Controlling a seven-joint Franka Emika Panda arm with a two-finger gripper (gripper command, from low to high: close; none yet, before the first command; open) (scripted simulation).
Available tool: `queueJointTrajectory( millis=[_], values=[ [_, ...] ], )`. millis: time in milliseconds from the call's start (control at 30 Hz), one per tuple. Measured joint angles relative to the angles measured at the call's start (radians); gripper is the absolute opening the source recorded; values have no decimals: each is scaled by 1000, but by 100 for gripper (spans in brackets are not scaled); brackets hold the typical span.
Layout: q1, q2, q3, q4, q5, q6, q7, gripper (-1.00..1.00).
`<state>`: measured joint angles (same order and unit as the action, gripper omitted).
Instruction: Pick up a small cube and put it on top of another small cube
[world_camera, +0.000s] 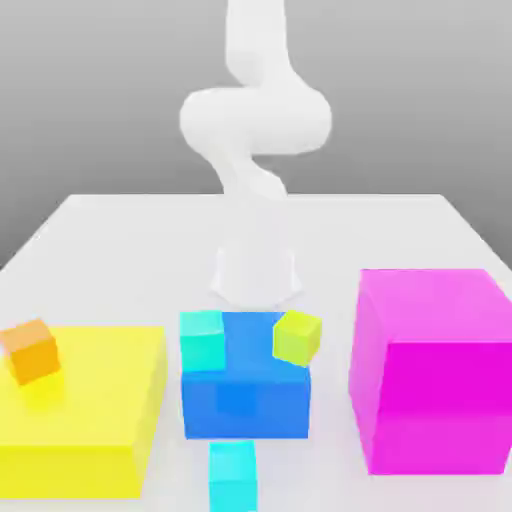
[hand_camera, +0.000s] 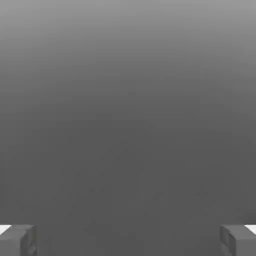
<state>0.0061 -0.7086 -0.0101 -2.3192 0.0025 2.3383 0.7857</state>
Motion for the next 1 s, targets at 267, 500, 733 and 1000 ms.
queueJointTrajectory(
  millis=[267,500,733,1000],
  values=[
    [16,296,-31,-62,13,124,-49,0],
    [20,550,-48,-115,29,230,-96,0],
    [11,804,-54,-169,36,337,-136,0],
    [-11,1091,-33,-162,55,526,-167,-100]
  ],
)
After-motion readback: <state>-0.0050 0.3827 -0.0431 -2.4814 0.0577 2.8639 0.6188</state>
